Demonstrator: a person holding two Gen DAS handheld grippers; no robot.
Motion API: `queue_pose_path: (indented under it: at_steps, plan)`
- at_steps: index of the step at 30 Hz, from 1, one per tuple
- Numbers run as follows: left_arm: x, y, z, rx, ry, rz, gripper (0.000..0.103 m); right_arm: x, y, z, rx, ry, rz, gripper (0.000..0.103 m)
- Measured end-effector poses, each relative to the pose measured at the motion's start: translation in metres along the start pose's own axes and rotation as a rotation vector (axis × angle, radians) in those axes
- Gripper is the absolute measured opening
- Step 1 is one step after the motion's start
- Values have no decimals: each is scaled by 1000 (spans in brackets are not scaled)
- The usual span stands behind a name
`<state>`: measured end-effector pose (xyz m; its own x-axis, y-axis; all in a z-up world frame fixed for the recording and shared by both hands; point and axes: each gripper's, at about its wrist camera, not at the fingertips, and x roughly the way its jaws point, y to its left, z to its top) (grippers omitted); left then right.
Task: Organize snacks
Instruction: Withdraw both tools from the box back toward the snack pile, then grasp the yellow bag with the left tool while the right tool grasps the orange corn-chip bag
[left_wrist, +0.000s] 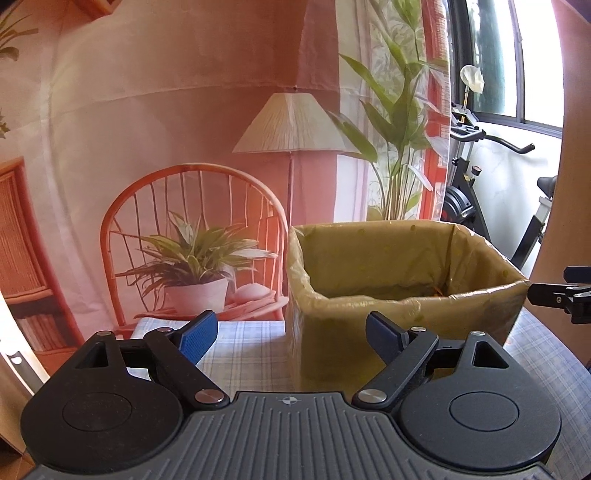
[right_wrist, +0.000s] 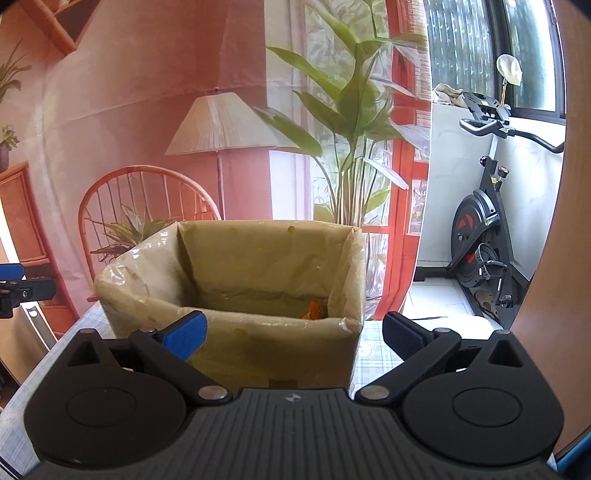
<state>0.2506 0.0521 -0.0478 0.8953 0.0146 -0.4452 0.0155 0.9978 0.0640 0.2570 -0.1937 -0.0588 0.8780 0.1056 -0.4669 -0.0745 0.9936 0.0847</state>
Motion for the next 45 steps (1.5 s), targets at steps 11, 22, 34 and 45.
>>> queue_pose_path:
  at_steps: [11,22,34,45]
  plan:
    - [-35,-4,-34,6,-3,17,89,-31,0,-32,16,-15,28,103]
    - [-60,-13,-88,-8,23,-33,89,-46,2,-82,22,15,33,103]
    - [-52,-40,-136,-30,106,-204,89,-38,16,-119,4,61,17,103]
    - [-36,-79,-158,102,126,-341,89,-35,-8,-125,18,93,-29,103]
